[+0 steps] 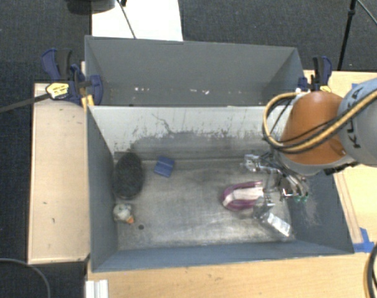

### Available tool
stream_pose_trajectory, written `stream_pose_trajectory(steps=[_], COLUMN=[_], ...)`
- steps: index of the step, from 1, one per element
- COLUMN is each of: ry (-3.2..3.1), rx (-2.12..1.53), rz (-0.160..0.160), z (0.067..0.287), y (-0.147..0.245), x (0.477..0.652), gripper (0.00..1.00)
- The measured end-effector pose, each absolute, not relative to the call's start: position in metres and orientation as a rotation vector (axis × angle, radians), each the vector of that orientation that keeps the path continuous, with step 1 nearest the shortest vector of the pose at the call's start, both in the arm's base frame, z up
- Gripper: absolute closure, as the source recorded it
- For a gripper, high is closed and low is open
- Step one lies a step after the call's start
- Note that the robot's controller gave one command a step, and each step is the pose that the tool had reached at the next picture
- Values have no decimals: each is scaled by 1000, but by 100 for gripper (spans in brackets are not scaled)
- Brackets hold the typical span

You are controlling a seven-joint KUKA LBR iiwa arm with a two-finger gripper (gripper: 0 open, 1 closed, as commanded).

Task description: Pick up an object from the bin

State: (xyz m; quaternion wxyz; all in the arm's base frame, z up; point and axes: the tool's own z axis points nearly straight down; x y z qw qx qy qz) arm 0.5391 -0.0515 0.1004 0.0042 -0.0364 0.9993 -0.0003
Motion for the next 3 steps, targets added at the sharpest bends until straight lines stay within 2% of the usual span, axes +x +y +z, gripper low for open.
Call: stream_pose_trajectory(steps=[1,2,3], ry=[3139,3138,3142], rx=[-51,-55,-56], rz=[1,0,0], z=[70,71,71], y=[-63,-62,-63], x=[538,539,539], gripper=[0,0,100])
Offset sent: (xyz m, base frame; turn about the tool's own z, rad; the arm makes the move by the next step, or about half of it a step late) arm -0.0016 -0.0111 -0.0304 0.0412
